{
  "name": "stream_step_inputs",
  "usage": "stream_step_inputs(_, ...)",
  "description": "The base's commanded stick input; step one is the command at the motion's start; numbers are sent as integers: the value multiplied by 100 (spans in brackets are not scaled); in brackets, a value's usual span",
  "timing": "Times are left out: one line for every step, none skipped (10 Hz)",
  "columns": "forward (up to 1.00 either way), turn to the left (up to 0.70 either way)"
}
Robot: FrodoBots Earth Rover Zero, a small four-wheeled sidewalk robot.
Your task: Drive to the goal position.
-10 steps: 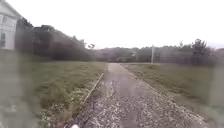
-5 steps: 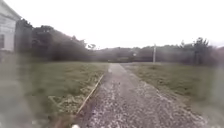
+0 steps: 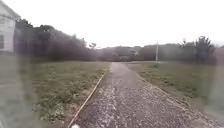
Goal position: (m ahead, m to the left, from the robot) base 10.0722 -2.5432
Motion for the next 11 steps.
stream_step_inputs(70, -13)
stream_step_inputs(70, -13)
stream_step_inputs(70, -13)
stream_step_inputs(70, -13)
stream_step_inputs(70, -13)
stream_step_inputs(70, -12)
stream_step_inputs(70, -5)
stream_step_inputs(70, 0)
stream_step_inputs(70, 0)
stream_step_inputs(70, 0)
stream_step_inputs(70, 3)
